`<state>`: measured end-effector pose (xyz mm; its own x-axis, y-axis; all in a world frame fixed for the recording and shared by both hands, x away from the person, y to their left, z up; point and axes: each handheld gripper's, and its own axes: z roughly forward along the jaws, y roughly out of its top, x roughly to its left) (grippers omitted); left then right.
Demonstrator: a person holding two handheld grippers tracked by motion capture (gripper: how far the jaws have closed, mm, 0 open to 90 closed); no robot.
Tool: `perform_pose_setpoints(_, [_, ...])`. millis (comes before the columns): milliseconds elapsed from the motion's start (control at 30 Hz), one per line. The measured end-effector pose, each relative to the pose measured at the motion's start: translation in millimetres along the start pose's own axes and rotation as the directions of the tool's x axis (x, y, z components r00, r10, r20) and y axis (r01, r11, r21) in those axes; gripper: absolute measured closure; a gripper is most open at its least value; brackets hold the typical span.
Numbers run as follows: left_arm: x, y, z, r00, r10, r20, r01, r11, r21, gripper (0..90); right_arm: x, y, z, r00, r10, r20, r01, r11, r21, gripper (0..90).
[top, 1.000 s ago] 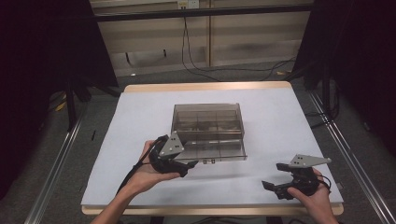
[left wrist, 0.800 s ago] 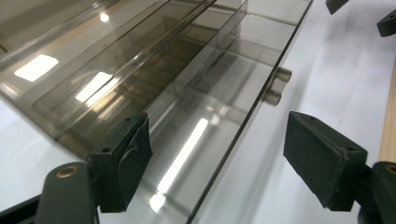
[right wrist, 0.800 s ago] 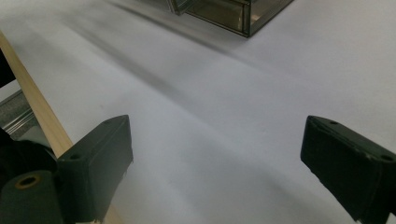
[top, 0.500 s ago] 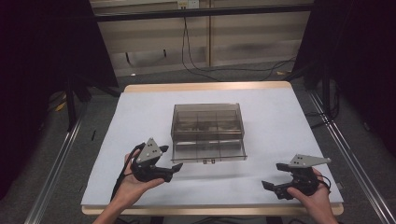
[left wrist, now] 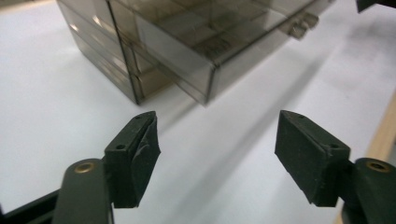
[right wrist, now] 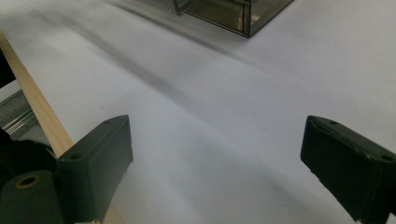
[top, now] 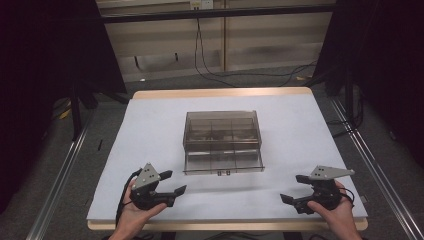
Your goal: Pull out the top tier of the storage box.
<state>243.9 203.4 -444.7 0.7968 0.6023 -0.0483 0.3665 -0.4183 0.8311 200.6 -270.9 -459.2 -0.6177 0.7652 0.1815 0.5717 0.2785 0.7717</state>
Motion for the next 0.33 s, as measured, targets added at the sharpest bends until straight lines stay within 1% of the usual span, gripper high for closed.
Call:
perform_pose_setpoints(33, [-1.0, -1.8, 0.1, 0.9999, 0.013, 0.006, -0.013, 0.9999, 0.004, 32.4, 0.2, 0.0, -0.2, 1.0000, 0.001, -0.001, -0.001, 1.0000, 0.001, 9.2])
perform_pose_setpoints(100, [-1.1, -3.5, 0.4, 1.0000, 0.008, 0.000, -0.008, 1.0000, 0.004, 35.2, 0.4, 0.0, -0.1, 1.0000, -0.003, -0.003, 0.003, 1.0000, 0.000, 9.2])
perform_pose_setpoints(133, [-0.8, -3.9, 0.5, 1.0000, 0.002, 0.005, -0.002, 1.0000, 0.003, 37.7, 0.3, 0.3, 0.1, 1.0000, -0.003, -0.004, 0.003, 1.0000, 0.001, 9.2])
perform_pose_setpoints(167, [-0.2, -4.3, 0.0, 0.9999, 0.009, 0.011, -0.009, 0.9999, 0.005, 40.4, 0.1, 0.5, 0.4, 1.0000, -0.004, -0.006, 0.004, 1.0000, 0.002, 9.2])
perform_pose_setpoints(200, [-0.7, -4.6, -0.1, 0.9999, 0.007, 0.014, -0.007, 1.0000, 0.003, 42.6, -0.1, 0.7, 1.2, 0.9999, -0.009, -0.007, 0.009, 1.0000, -0.001, 9.2])
perform_pose_setpoints(300, [-1.9, -5.5, 0.1, 0.9989, 0.019, 0.042, -0.020, 0.9997, 0.014, 53.3, 0.0, 1.1, 2.1, 0.9999, -0.011, -0.010, 0.011, 0.9999, 0.002, 9.2])
perform_pose_setpoints(333, [-3.4, -5.2, 0.5, 0.9974, 0.029, 0.067, -0.030, 0.9995, 0.013, 57.3, 0.2, 1.2, 2.0, 0.9999, -0.008, -0.008, 0.008, 1.0000, 0.003, 9.2])
